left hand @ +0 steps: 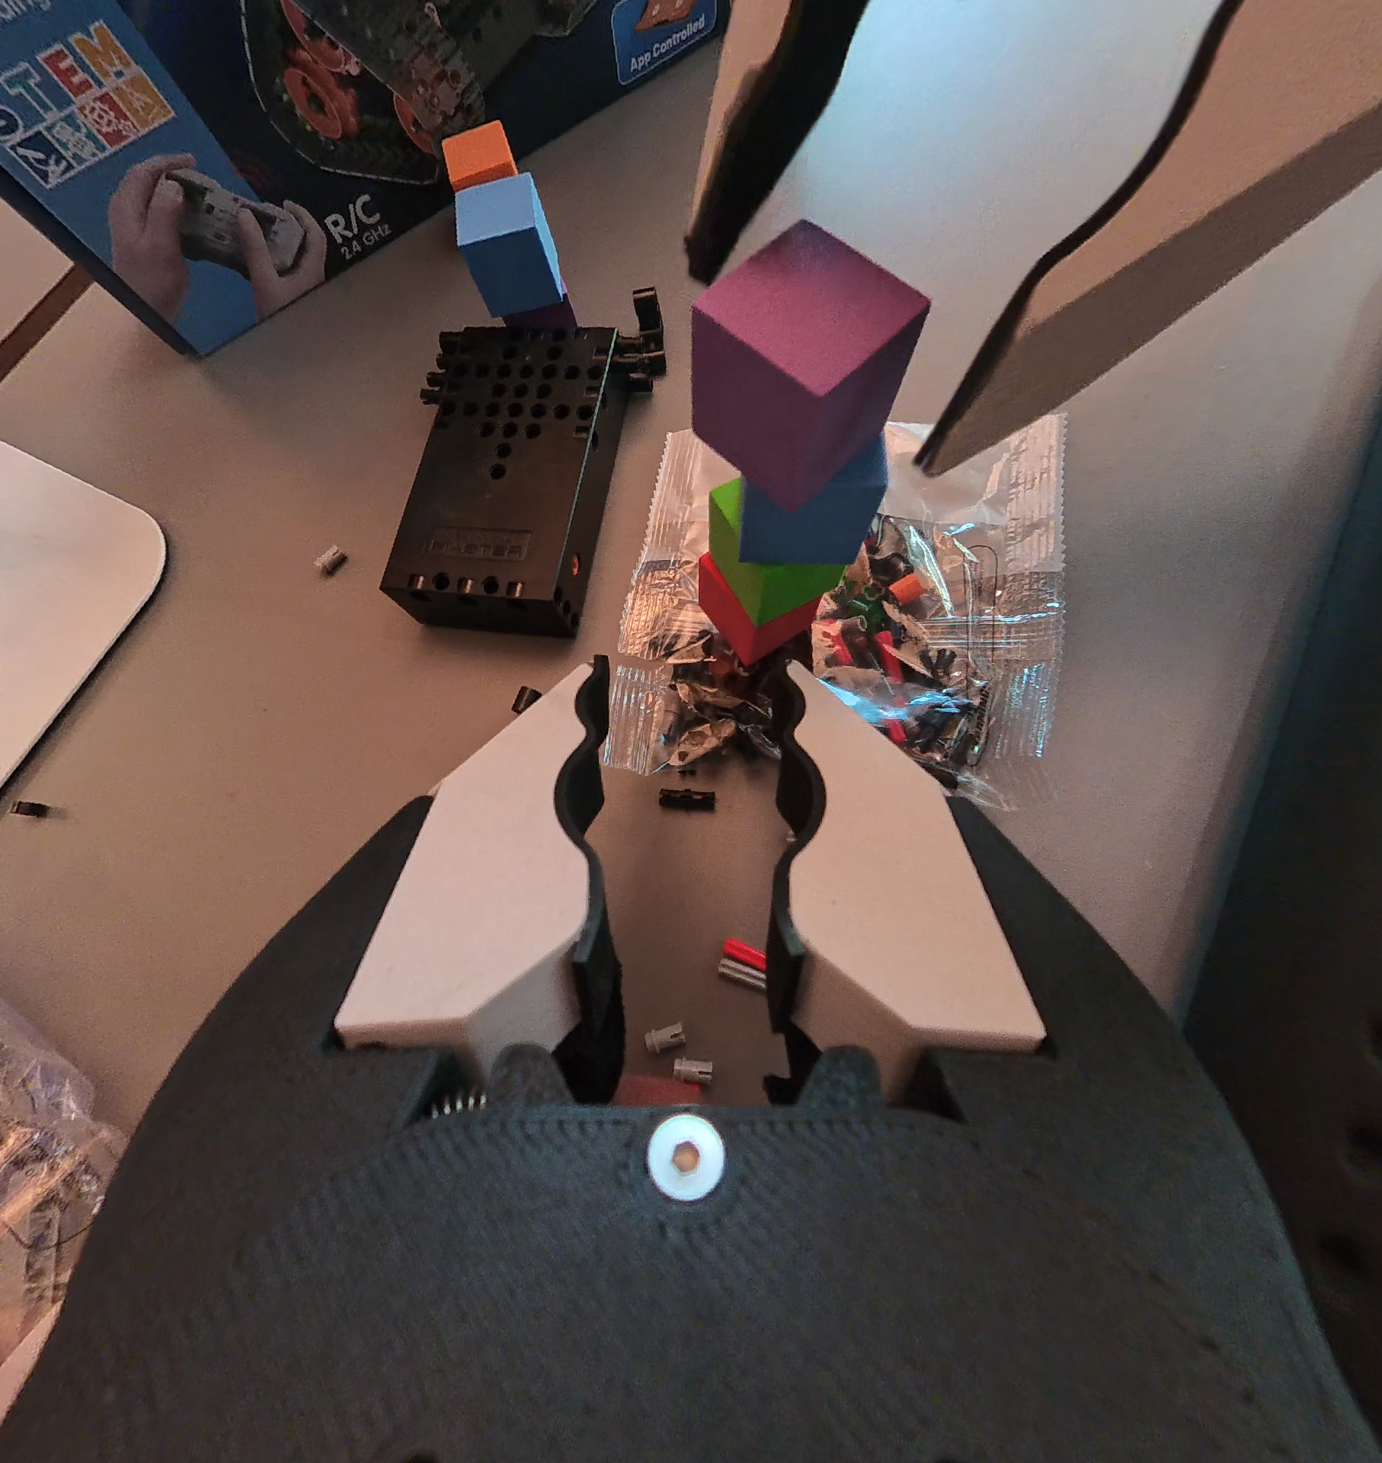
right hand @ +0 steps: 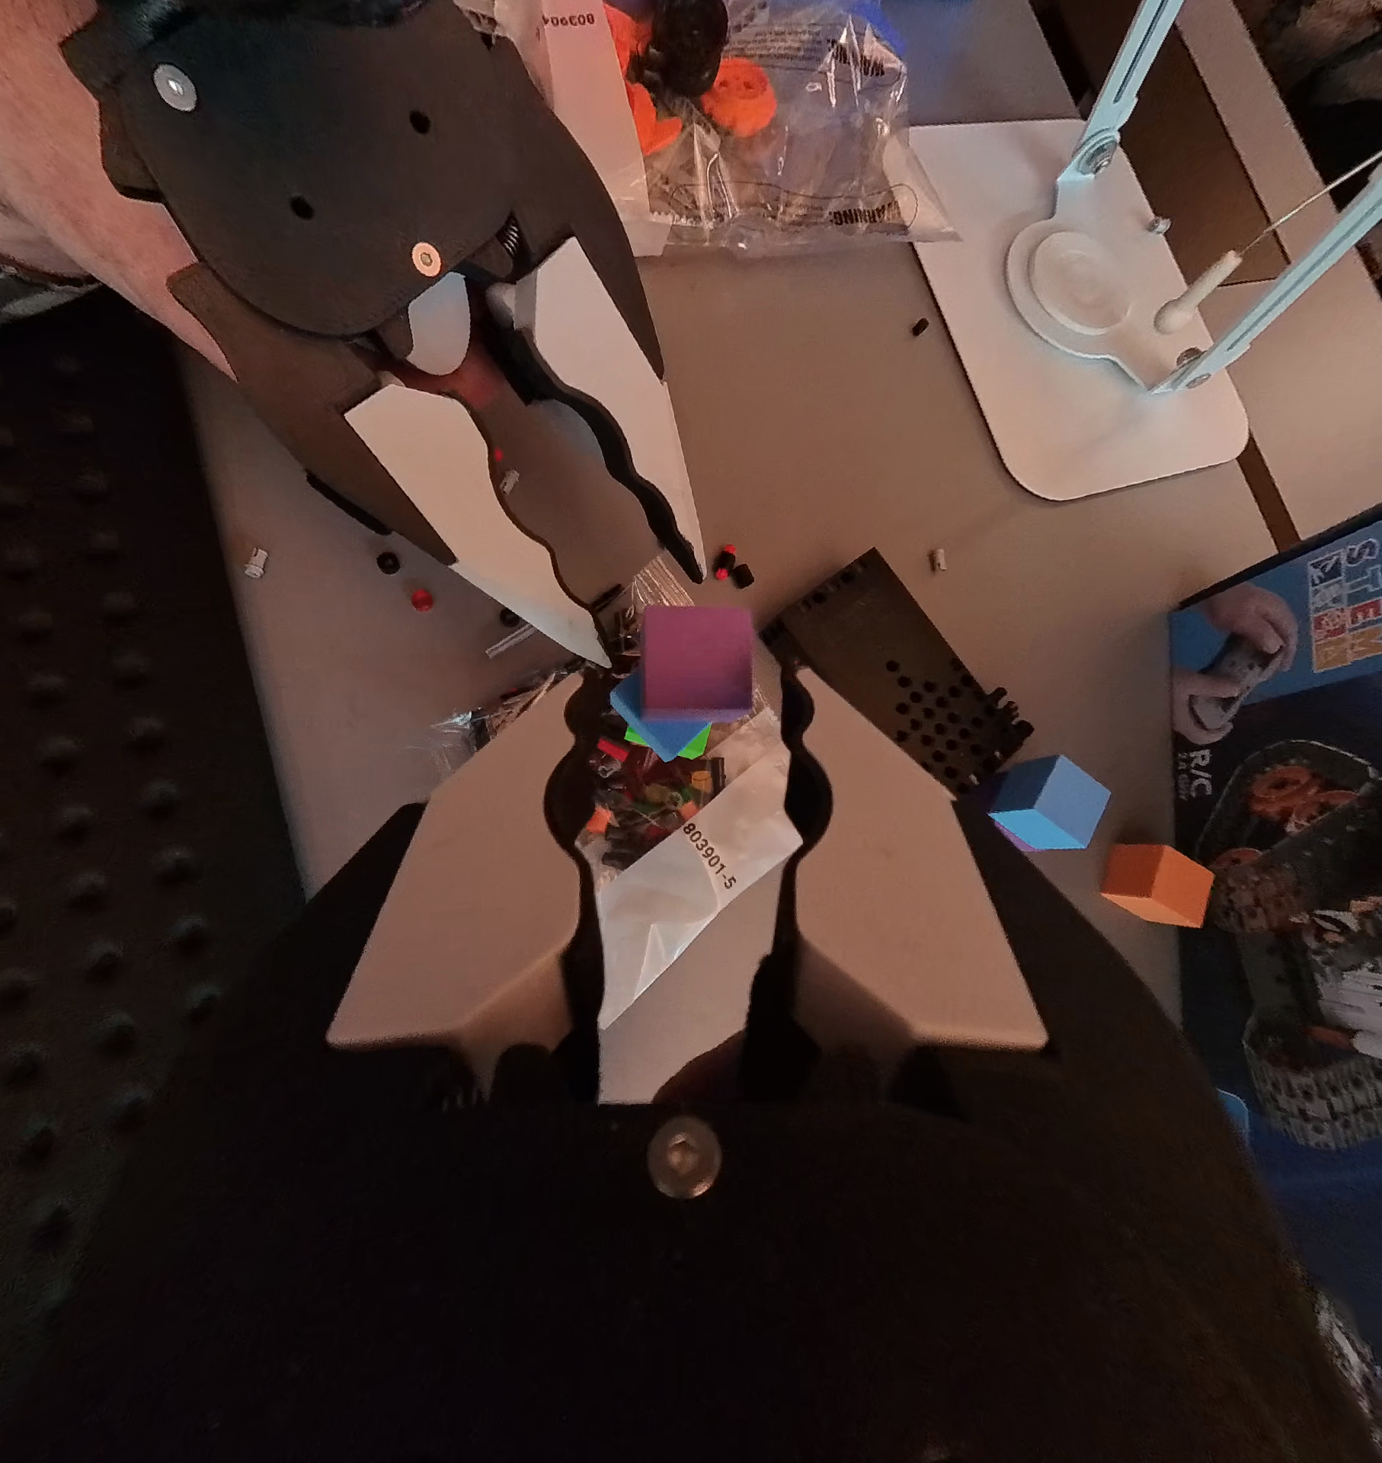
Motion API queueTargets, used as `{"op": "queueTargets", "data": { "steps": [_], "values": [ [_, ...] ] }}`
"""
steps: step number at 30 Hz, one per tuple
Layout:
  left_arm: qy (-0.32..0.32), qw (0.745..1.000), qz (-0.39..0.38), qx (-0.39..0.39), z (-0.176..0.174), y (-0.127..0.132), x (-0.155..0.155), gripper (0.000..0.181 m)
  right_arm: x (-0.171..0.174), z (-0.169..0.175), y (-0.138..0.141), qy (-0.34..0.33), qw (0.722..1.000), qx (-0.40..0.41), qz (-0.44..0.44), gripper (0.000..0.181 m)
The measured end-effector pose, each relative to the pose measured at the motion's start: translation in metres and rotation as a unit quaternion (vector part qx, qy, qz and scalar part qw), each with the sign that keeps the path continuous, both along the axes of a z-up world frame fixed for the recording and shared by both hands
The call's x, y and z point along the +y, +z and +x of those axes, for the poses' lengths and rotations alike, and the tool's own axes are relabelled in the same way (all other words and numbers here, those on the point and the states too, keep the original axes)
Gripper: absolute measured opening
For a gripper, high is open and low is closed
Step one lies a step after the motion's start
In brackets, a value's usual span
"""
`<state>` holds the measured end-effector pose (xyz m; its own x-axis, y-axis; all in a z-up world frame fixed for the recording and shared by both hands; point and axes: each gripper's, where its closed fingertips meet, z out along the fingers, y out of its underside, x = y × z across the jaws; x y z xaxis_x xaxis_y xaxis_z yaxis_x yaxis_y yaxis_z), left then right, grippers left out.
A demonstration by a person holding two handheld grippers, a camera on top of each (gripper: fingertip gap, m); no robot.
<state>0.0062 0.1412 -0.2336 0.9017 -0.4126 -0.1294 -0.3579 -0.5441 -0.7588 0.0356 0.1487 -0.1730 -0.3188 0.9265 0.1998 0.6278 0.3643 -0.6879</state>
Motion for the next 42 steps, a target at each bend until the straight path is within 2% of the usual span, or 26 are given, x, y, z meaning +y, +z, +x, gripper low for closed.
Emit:
{"op": "queueTargets", "data": {
  "steps": [4, 7, 10, 15, 19, 22, 25, 28, 32, 35, 42],
  "values": [
    [0.002, 1.000, 0.001, -0.002, -0.001, 0.001, 0.000, 0.039, 0.018, 0.002, 0.027, -0.031, 0.998, 0.054, -0.010, 0.046],
    [0.002, 1.000, -0.001, -0.003, 0.000, 0.000, 0.001, 0.040, 0.067, 0.000, 0.033, -0.113, 0.991, 0.075, 0.005, 0.044],
    [0.002, 1.000, -0.003, -0.002, -0.001, -0.001, 0.001, 0.040, 0.107, -0.004, 0.003, -0.171, 0.984, 0.037, 0.011, 0.047],
    [0.005, 1.000, -0.004, -0.007, -0.002, -0.002, 0.001, 0.040, 0.150, -0.017, -0.041, -0.229, 0.973, 0.001, 0.019, 0.049],
    [0.003, 1.000, -0.004, -0.007, -0.001, -0.002, 0.002, 0.040, 0.159, -0.023, -0.058, -0.244, 0.969, -0.002, -0.034, 0.025],
    [0.002, 1.000, -0.004, -0.008, -0.001, -0.002, 0.002, 0.040, 0.152, -0.025, -0.048, -0.229, 0.972, 0.021, -0.041, 0.025],
    [0.002, 1.000, -0.005, -0.008, -0.001, -0.002, 0.002, 0.040, 0.137, -0.021, -0.016, -0.208, 0.975, 0.062, -0.045, 0.025],
    [0.001, 1.000, -0.005, -0.007, 0.000, -0.002, 0.002, 0.039, 0.094, -0.014, 0.022, -0.139, 0.983, 0.091, -0.073, 0.025],
    [0.001, 1.000, -0.006, -0.005, 0.001, -0.003, 0.002, 0.039, 0.034, -0.003, 0.047, -0.039, 0.991, 0.092, -0.085, 0.025],
    [0.003, 1.000, -0.006, -0.006, 0.000, -0.003, 0.002, 0.039, 0.012, 0.001, 0.050, -0.009, 0.994, 0.080, -0.075, 0.025],
    [0.004, 1.000, -0.007, -0.006, -0.001, -0.004, 0.002, 0.039, 0.004, 0.000, 0.027, -0.005, 0.998, 0.033, -0.060, 0.026]
  ]
}}
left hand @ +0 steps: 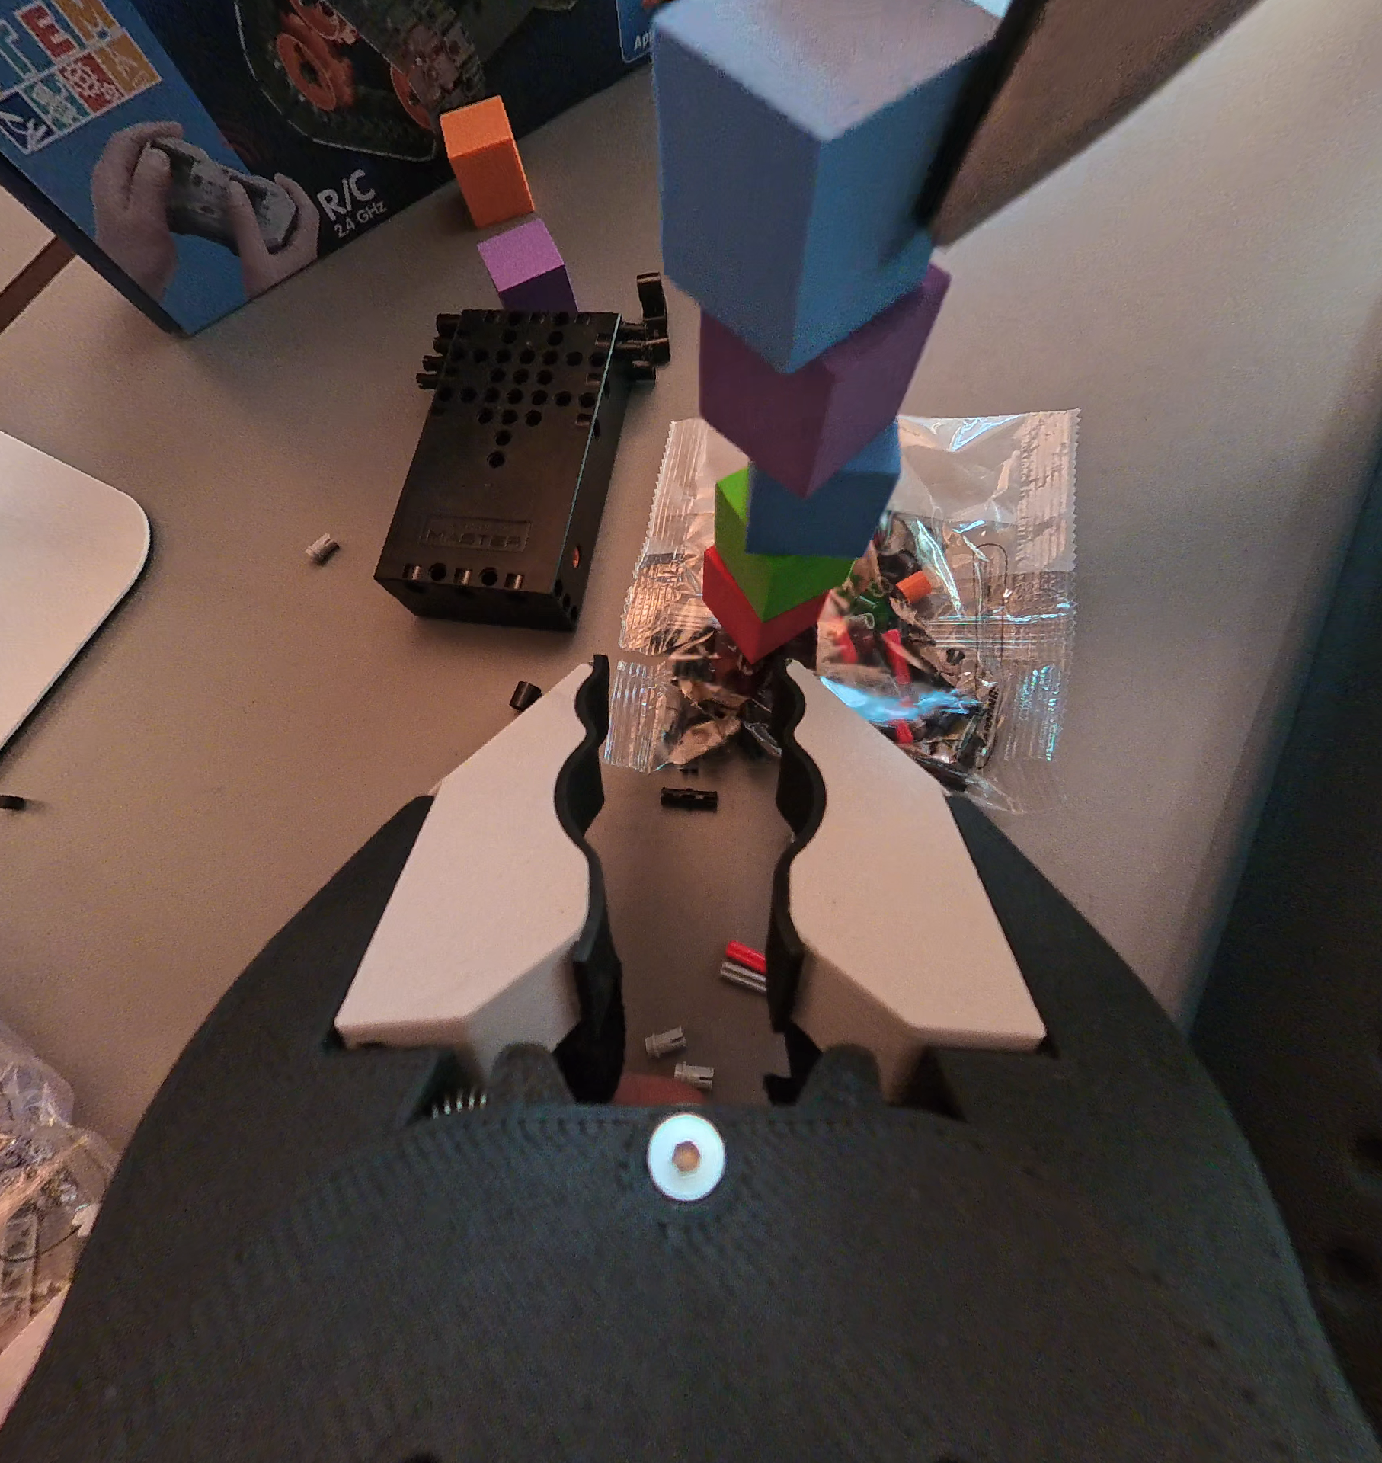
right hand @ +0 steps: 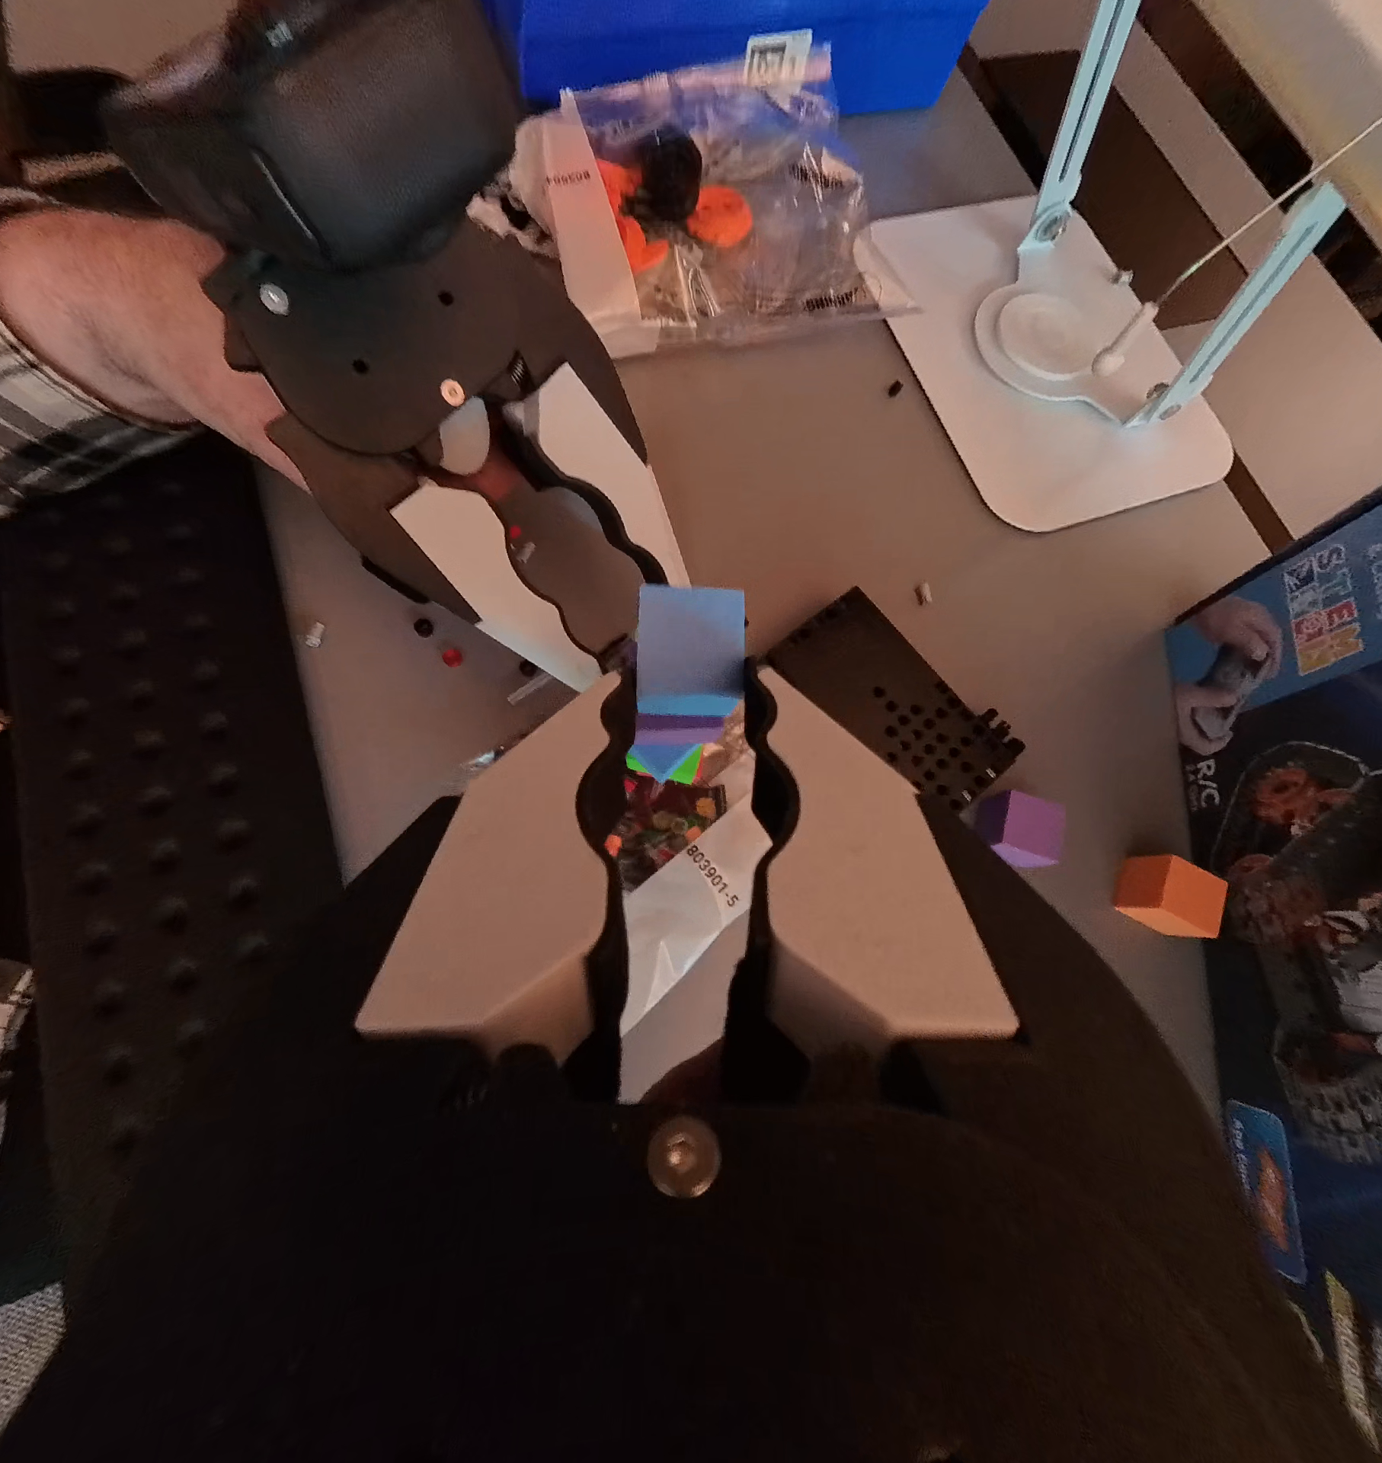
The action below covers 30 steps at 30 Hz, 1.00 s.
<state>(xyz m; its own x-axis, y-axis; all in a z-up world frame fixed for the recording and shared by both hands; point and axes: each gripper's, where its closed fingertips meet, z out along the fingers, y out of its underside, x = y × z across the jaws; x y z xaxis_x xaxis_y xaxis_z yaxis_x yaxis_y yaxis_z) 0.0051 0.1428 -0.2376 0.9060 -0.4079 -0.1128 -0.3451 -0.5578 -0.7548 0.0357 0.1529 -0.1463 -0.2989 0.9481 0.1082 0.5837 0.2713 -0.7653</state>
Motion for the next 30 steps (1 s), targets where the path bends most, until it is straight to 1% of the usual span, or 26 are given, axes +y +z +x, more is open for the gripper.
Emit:
{"op": "queueTargets", "data": {
  "steps": [3, 6, 7, 10, 12, 13, 15, 18, 21, 23, 25, 27, 28, 30],
  "values": [
    [0.000, 1.000, 0.001, 0.000, 0.000, 0.001, 0.000, 0.039, -0.001, 0.000, -0.003, 0.000, 1.000, -0.006, 0.005, 0.038],
    [0.000, 1.000, 0.002, 0.000, 0.000, 0.001, 0.000, 0.039, 0.001, 0.001, 0.006, -0.002, 1.000, 0.008, 0.004, 0.045],
    [0.000, 1.000, 0.002, -0.001, 0.000, 0.001, 0.000, 0.040, 0.003, 0.002, 0.011, -0.003, 1.000, 0.018, 0.001, 0.045],
    [0.001, 1.000, 0.002, -0.001, -0.001, 0.001, 0.000, 0.040, 0.026, 0.003, 0.026, -0.039, 0.998, 0.051, -0.007, 0.044],
    [0.000, 1.000, 0.002, -0.001, 0.000, 0.001, 0.000, 0.039, 0.056, 0.001, 0.025, -0.083, 0.995, 0.058, -0.004, 0.043],
    [0.000, 1.000, 0.002, -0.001, 0.000, 0.001, 0.000, 0.039, 0.071, -0.001, 0.016, -0.104, 0.993, 0.048, -0.007, 0.044],
    [0.001, 1.000, 0.001, -0.001, 0.000, 0.001, 0.000, 0.040, 0.097, -0.004, -0.008, -0.139, 0.990, 0.017, 0.002, 0.046],
    [0.002, 1.000, -0.002, -0.001, -0.001, -0.001, 0.000, 0.040, 0.130, -0.009, -0.047, -0.183, 0.982, -0.030, 0.046, 0.049],
    [0.002, 1.000, -0.002, -0.002, -0.001, -0.001, 0.000, 0.040, 0.157, -0.011, -0.077, -0.213, 0.971, -0.067, 0.088, 0.048],
    [0.001, 1.000, -0.004, -0.001, -0.001, -0.002, 0.000, 0.040, 0.162, -0.014, -0.090, -0.213, 0.970, -0.079, 0.081, 0.048],
    [0.000, 1.000, -0.005, 0.000, -0.001, -0.003, 0.000, 0.040, 0.162, -0.018, -0.098, -0.211, 0.973, -0.078, 0.055, 0.044],
    [0.000, 1.000, -0.005, 0.000, -0.001, -0.002, 0.000, 0.040, 0.162, -0.021, -0.103, -0.207, 0.974, -0.079, 0.038, 0.035],
    [0.000, 1.000, -0.005, 0.000, -0.001, -0.002, 0.000, 0.040, 0.162, -0.021, -0.105, -0.205, 0.975, -0.080, 0.035, 0.025],
    [0.001, 1.000, -0.005, -0.001, -0.001, -0.002, 0.001, 0.040, 0.161, -0.021, -0.103, -0.205, 0.976, -0.072, 0.025, 0.025]
  ]
}}
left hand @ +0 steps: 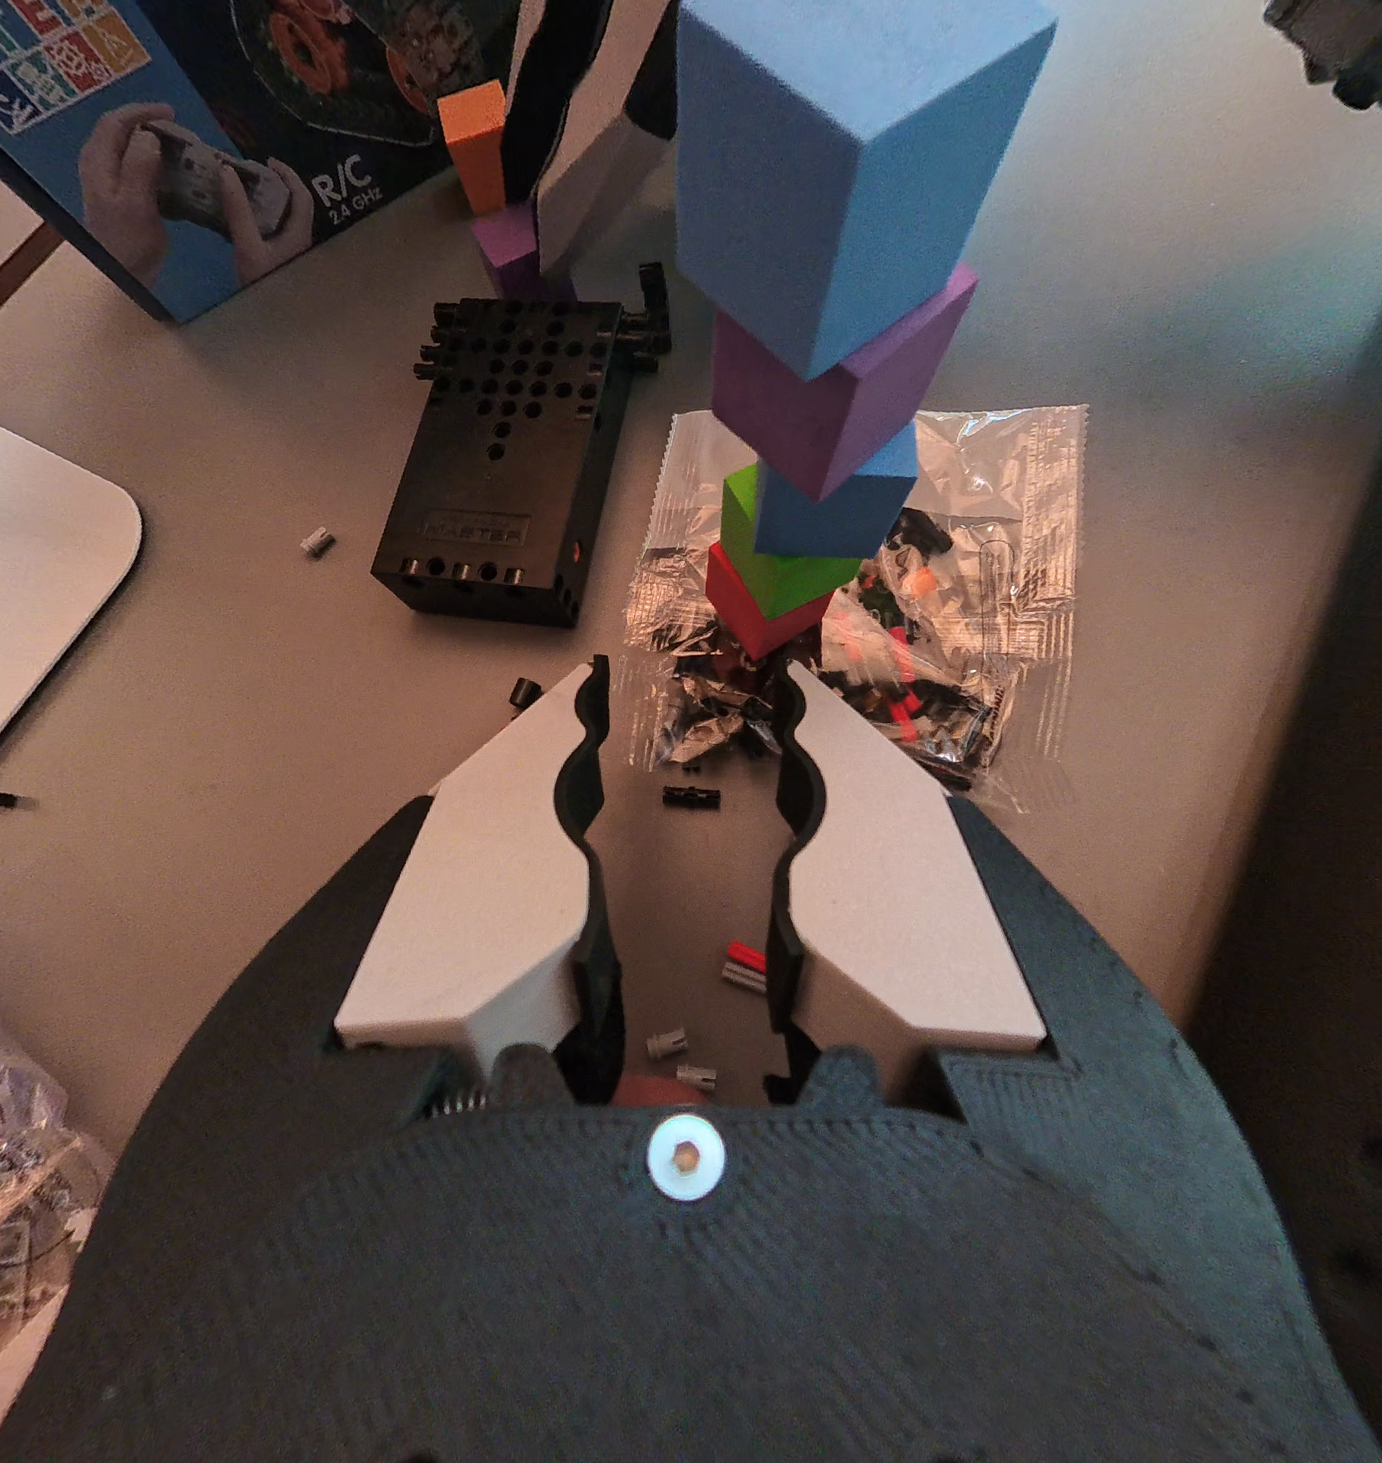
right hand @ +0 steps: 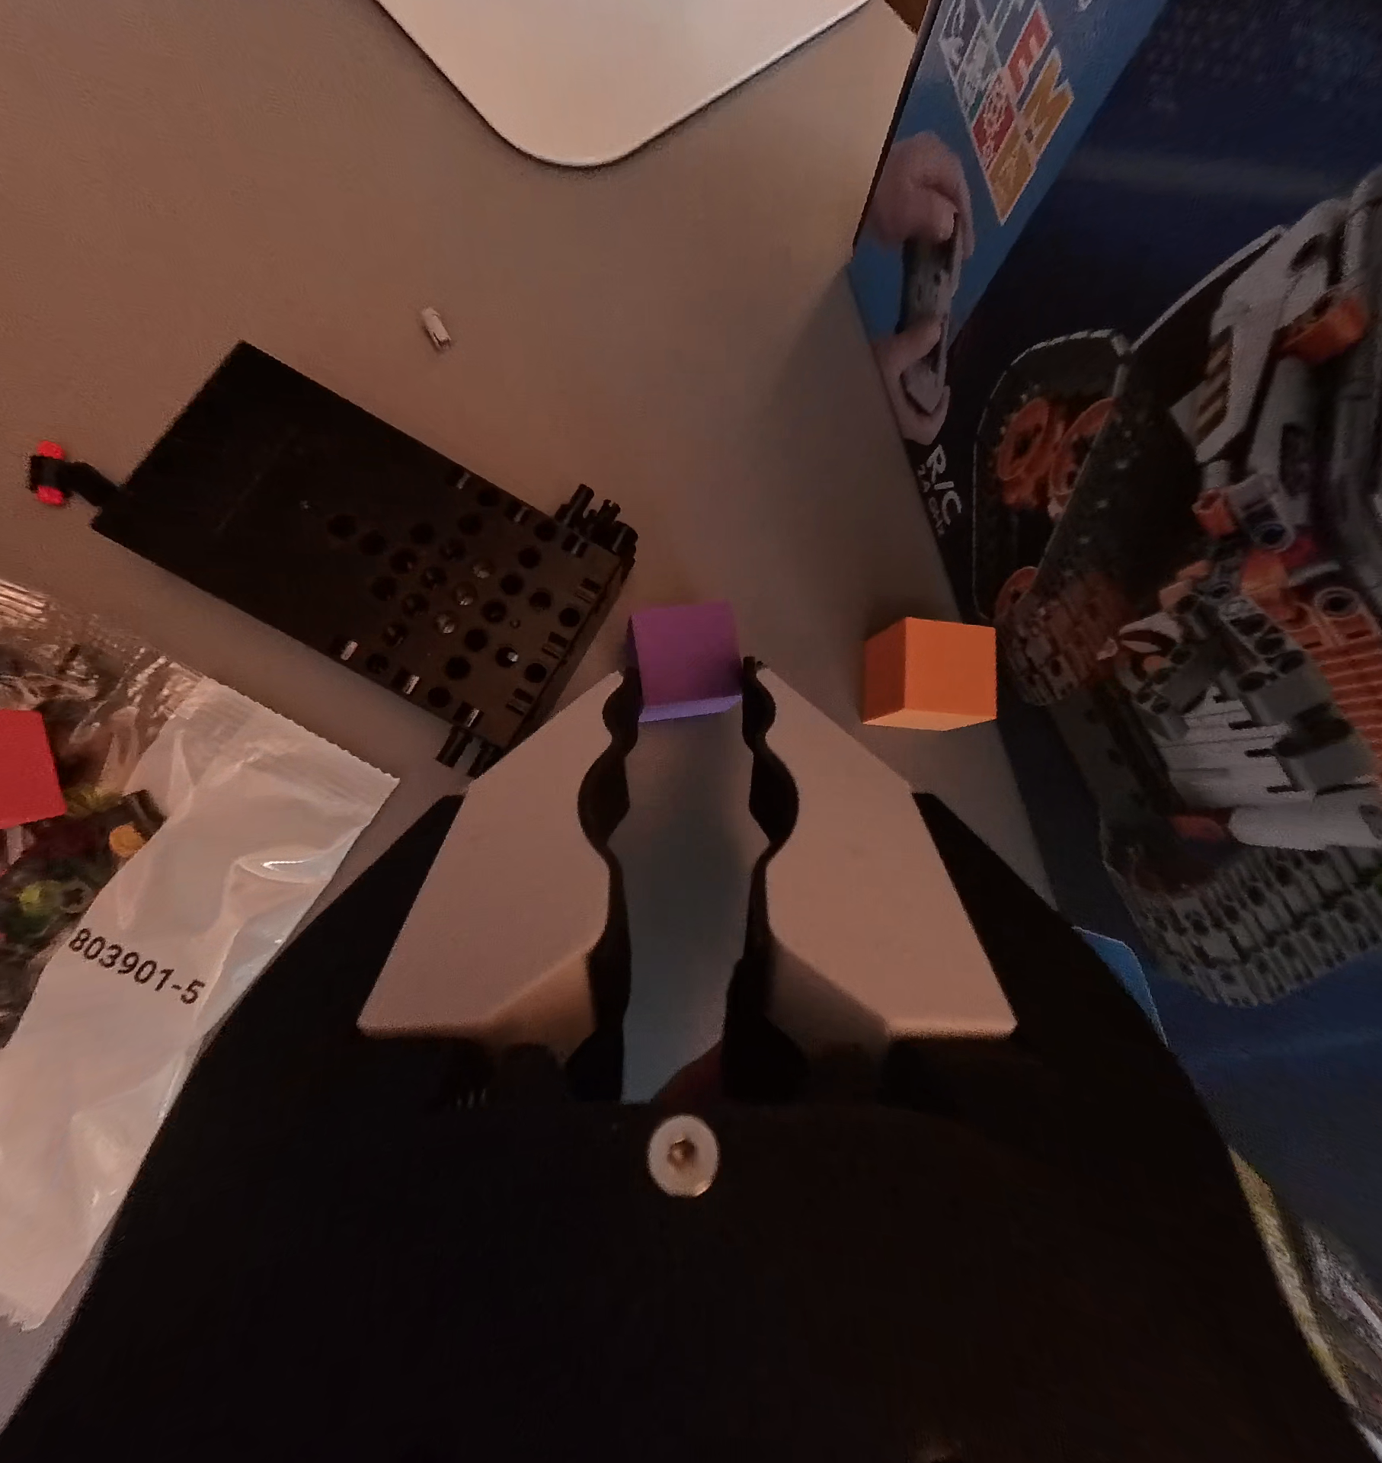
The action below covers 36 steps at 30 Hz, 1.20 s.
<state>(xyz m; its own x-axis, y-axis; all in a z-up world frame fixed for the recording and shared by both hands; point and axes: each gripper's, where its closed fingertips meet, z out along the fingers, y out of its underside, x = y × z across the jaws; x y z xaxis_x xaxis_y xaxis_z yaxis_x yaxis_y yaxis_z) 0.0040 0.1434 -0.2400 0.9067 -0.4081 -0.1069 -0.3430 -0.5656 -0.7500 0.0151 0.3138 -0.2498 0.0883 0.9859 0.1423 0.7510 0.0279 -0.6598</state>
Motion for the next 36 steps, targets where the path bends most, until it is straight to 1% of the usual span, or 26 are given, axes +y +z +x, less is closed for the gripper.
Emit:
{"op": "queueTargets", "data": {
  "steps": [2, 3, 5, 9, 11, 12, 15, 18, 24, 28, 36],
  "values": [
    [0.000, 1.000, -0.001, 0.000, 0.000, 0.000, 0.000, 0.040, -0.001, 0.002, 0.011, -0.003, 1.000, 0.016, 0.001, 0.025],
    [0.000, 1.000, -0.001, 0.000, 0.000, -0.001, 0.000, 0.040, -0.003, 0.004, 0.022, -0.003, 1.000, 0.027, 0.010, 0.025],
    [0.001, 1.000, -0.002, 0.001, -0.001, -0.001, 0.000, 0.040, -0.018, 0.006, 0.056, 0.014, 0.997, 0.067, 0.021, 0.025],
    [0.001, 1.000, -0.003, 0.001, 0.000, -0.002, 0.000, 0.039, -0.081, 0.012, 0.127, 0.094, 0.986, 0.139, 0.009, 0.025],
    [0.001, 1.000, -0.003, 0.002, 0.000, -0.002, 0.000, 0.040, -0.112, 0.016, 0.149, 0.138, 0.979, 0.151, 0.002, 0.024],
    [0.002, 1.000, -0.004, 0.001, -0.001, -0.002, 0.000, 0.040, -0.125, 0.018, 0.155, 0.155, 0.976, 0.150, -0.001, 0.024],
    [0.004, 1.000, -0.003, 0.001, -0.002, -0.002, 0.000, 0.040, -0.152, 0.021, 0.157, 0.194, 0.972, 0.129, 0.002, 0.025],
    [0.004, 1.000, -0.003, -0.001, -0.002, -0.002, 0.000, 0.039, -0.162, 0.021, 0.150, 0.205, 0.973, 0.109, 0.003, 0.025],
    [0.003, 1.000, -0.002, 0.001, -0.001, -0.001, 0.000, 0.039, -0.161, 0.018, 0.134, 0.202, 0.976, 0.079, 0.011, 0.028],
    [0.003, 1.000, -0.002, 0.001, -0.001, -0.001, 0.000, 0.040, -0.161, 0.017, 0.136, 0.203, 0.976, 0.079, 0.014, 0.032],
    [0.003, 1.000, -0.001, -0.002, -0.001, -0.001, 0.000, 0.039, -0.163, 0.016, 0.135, 0.205, 0.976, 0.079, 0.010, 0.032]
  ]
}}
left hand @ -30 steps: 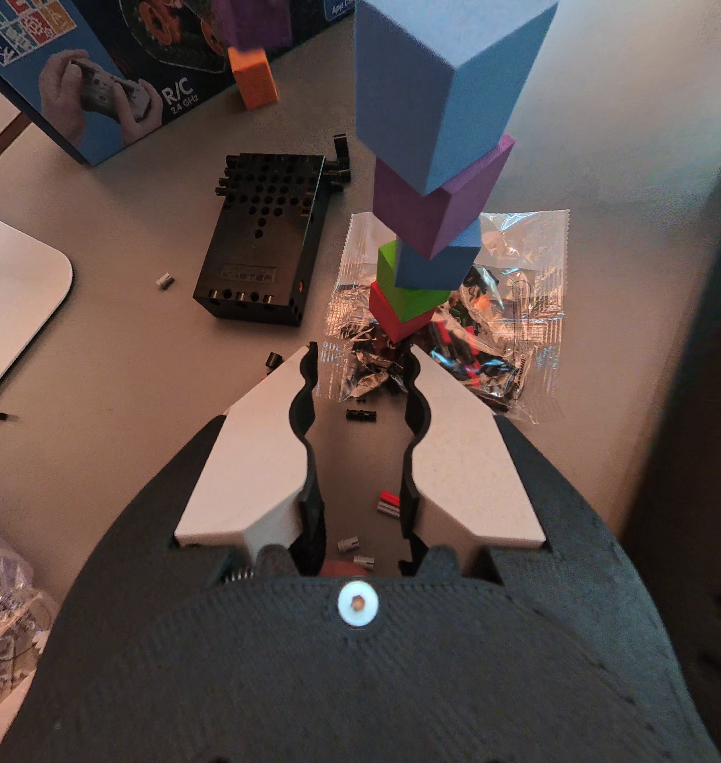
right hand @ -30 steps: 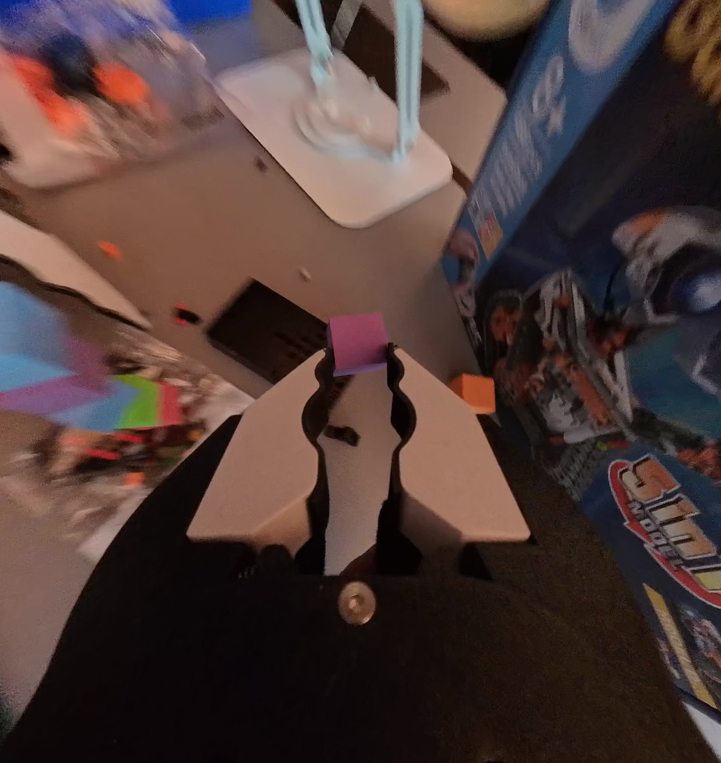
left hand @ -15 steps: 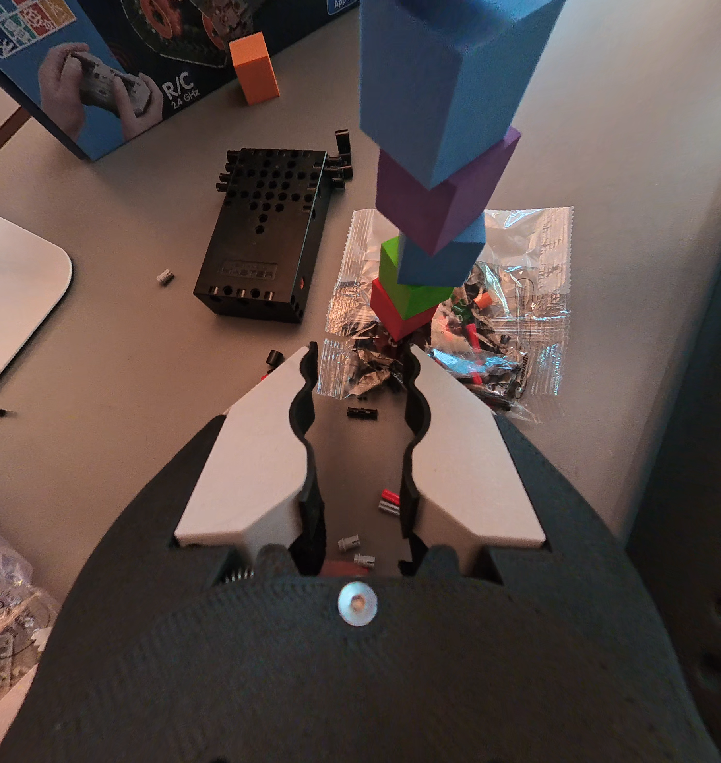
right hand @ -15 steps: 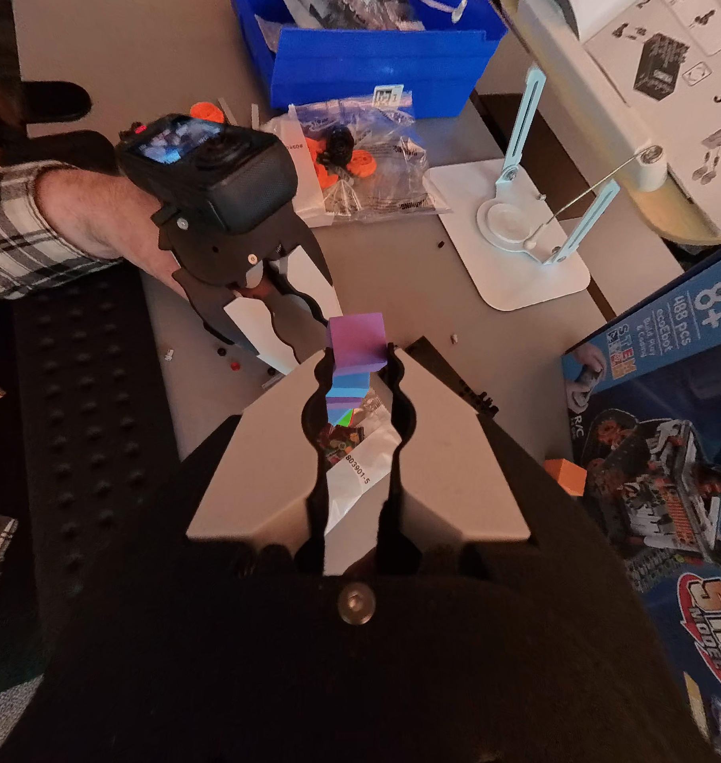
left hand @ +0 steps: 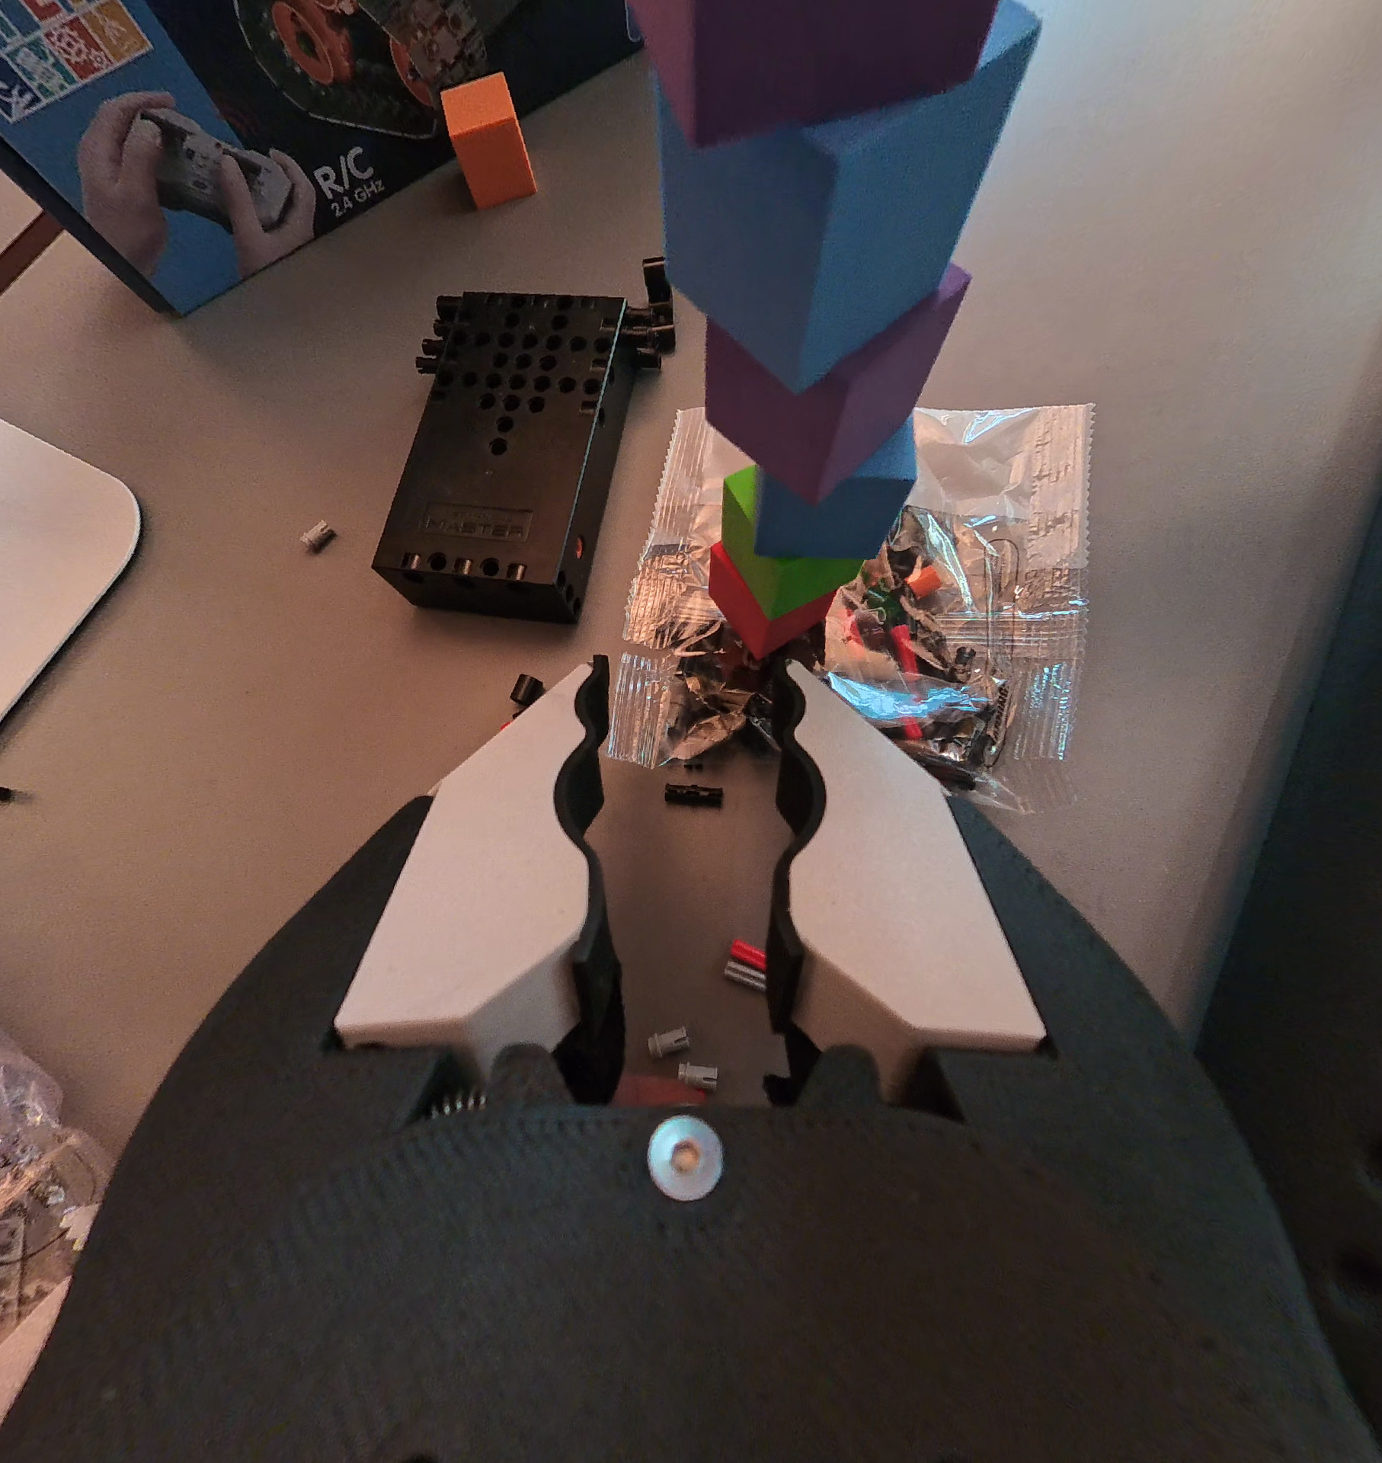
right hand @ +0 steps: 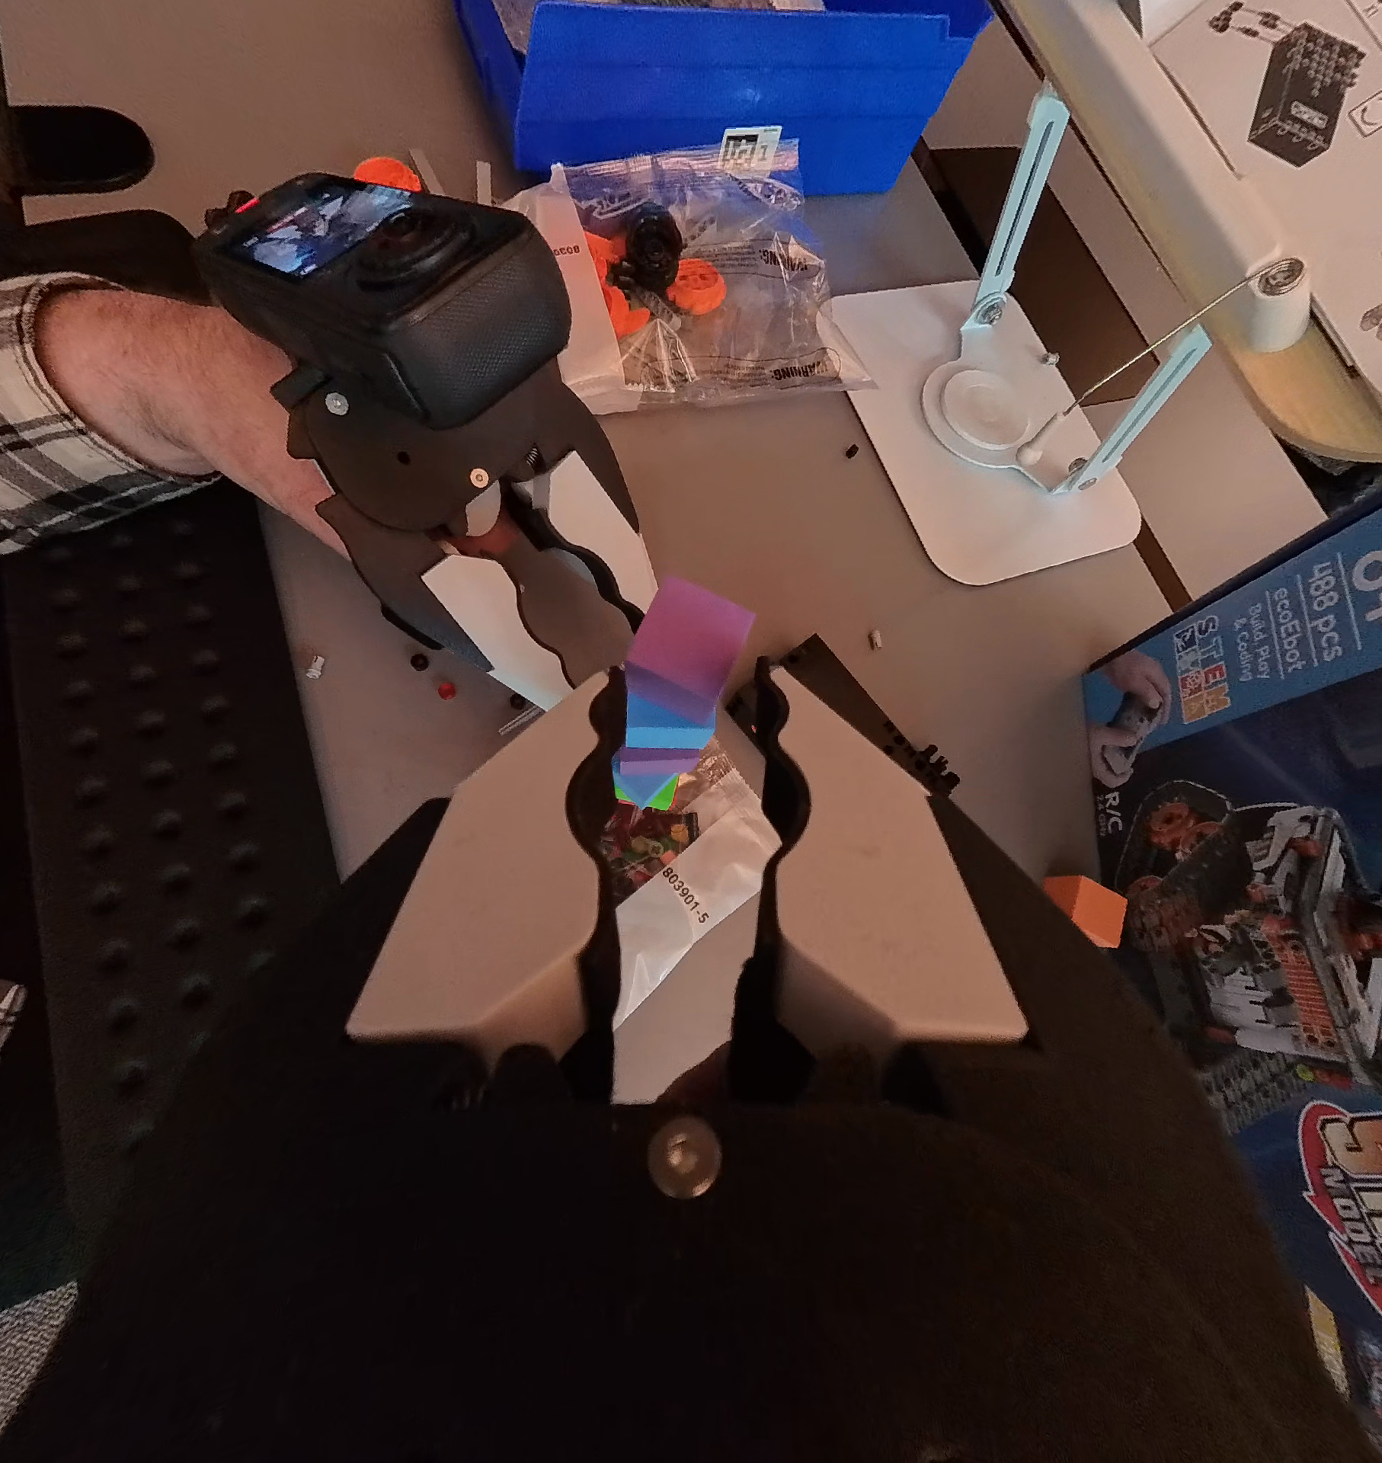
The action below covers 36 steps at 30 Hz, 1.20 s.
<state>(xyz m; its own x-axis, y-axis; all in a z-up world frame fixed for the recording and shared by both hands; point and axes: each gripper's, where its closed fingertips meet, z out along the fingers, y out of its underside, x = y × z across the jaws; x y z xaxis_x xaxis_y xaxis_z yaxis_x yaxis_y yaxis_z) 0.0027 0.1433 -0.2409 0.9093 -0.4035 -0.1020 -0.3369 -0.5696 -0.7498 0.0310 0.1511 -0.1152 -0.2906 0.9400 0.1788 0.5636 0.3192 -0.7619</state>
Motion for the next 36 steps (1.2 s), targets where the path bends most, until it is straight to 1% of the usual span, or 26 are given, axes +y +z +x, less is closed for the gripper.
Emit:
{"op": "queueTargets", "data": {
  "steps": [3, 6, 8, 10, 12, 15, 18, 20, 22, 24, 27, 28, 30, 31, 33, 36],
  "values": [
    [0.000, 1.000, -0.001, 0.000, 0.000, 0.000, 0.000, 0.040, 0.001, 0.002, 0.002, -0.001, 1.000, 0.002, 0.001, 0.040],
    [0.000, 1.000, 0.001, 0.000, 0.000, 0.000, 0.000, 0.039, 0.010, 0.007, 0.018, -0.015, 0.999, 0.032, -0.006, 0.041],
    [0.000, 1.000, 0.001, 0.000, 0.000, 0.001, 0.000, 0.040, 0.032, 0.010, 0.027, -0.051, 0.997, 0.051, -0.005, 0.040],
    [-0.001, 1.000, 0.002, 0.000, 0.000, 0.001, 0.000, 0.040, 0.071, 0.013, 0.023, -0.118, 0.992, 0.053, 0.007, 0.037],
    [-0.001, 1.000, 0.002, 0.000, 0.001, 0.002, 0.000, 0.040, 0.105, 0.012, 0.004, -0.171, 0.985, 0.036, 0.002, 0.038],
    [0.001, 1.000, 0.003, -0.003, 0.000, 0.002, 0.000, 0.040, 0.147, 0.004, -0.042, -0.227, 0.974, 0.001, 0.008, 0.040],
    [0.004, 1.000, 0.003, -0.005, -0.002, 0.001, 0.001, 0.040, 0.182, -0.001, -0.085, -0.278, 0.960, -0.029, 0.020, 0.047],
    [0.005, 1.000, 0.002, -0.006, -0.002, 0.001, 0.001, 0.040, 0.203, -0.003, -0.103, -0.308, 0.951, -0.032, 0.025, 0.051],
    [0.006, 1.000, 0.001, -0.010, -0.002, 0.000, 0.002, 0.040, 0.216, -0.006, -0.115, -0.328, 0.944, -0.030, 0.019, 0.051],
    [0.005, 1.000, 0.001, -0.010, -0.001, 0.000, 0.002, 0.040, 0.224, -0.010, -0.124, -0.338, 0.941, -0.026, 0.004, 0.051],
    [0.003, 1.000, -0.001, -0.010, 0.000, -0.001, 0.003, 0.040, 0.229, -0.012, -0.137, -0.338, 0.940, -0.042, 0.007, 0.050],
    [0.003, 1.000, -0.001, -0.009, 0.000, -0.001, 0.003, 0.040, 0.230, -0.013, -0.141, -0.338, 0.940, -0.043, 0.006, 0.046],
    [0.001, 1.000, -0.002, -0.008, 0.001, -0.002, 0.003, 0.040, 0.233, -0.013, -0.145, -0.341, 0.939, -0.042, 0.011, 0.030],
    [0.001, 1.000, -0.003, -0.008, 0.001, -0.002, 0.003, 0.040, 0.232, -0.013, -0.145, -0.337, 0.941, -0.039, 0.005, 0.030],
    [0.003, 1.000, -0.002, -0.009, 0.000, -0.002, 0.003, 0.040, 0.225, -0.014, -0.137, -0.324, 0.945, -0.028, -0.009, 0.029],
    [0.007, 1.000, 0.001, -0.012, -0.001, 0.000, 0.004, 0.040, 0.204, -0.015, -0.104, -0.294, 0.955, 0.005, -0.025, 0.029]
  ]
}}
